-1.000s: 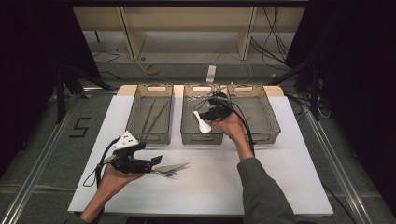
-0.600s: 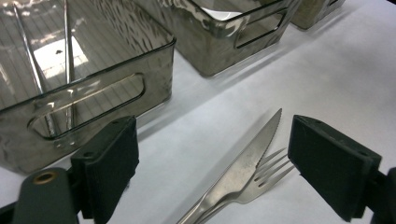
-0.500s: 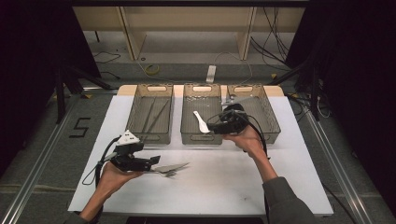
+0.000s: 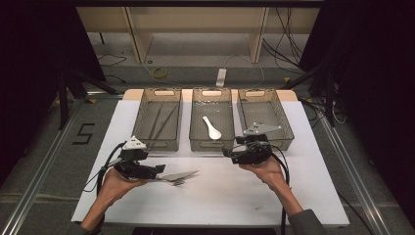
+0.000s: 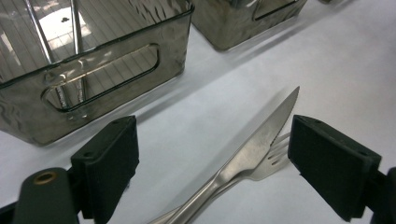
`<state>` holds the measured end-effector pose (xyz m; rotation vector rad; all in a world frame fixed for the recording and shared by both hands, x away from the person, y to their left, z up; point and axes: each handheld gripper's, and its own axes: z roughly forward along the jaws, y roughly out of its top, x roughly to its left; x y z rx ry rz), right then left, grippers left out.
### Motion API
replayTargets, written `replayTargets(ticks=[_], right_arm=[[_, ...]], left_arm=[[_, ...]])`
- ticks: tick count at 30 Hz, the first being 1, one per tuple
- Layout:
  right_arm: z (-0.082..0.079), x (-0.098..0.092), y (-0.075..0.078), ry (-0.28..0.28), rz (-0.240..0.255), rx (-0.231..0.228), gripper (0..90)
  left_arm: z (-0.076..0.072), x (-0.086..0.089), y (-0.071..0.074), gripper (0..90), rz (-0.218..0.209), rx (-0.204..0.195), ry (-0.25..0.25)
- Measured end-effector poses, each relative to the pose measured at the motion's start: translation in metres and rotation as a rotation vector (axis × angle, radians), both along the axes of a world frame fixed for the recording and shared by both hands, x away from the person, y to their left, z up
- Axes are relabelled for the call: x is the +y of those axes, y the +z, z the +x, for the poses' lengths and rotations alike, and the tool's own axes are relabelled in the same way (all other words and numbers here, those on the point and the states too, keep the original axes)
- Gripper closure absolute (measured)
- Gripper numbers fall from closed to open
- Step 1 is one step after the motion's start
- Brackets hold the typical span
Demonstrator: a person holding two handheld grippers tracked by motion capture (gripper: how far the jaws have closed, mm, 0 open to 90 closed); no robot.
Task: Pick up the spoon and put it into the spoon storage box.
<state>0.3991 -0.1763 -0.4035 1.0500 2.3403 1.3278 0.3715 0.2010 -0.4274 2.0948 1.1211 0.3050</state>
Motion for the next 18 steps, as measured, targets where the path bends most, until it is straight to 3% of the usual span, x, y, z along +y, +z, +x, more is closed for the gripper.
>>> replayTargets(ticks=[7, 18], right_arm=[[-0.015, -0.01, -0.005, 0.0, 0.033, 0.0, 28.6], [-0.033, -0.016, -0.015, 0.015, 0.055, 0.024, 28.3]], left_arm=[[0.001, 0.001, 0.0, 15.9, 0.057, 0.029, -0.002], [0.003, 0.005, 0.0, 17.7, 0.108, 0.089, -0.007]])
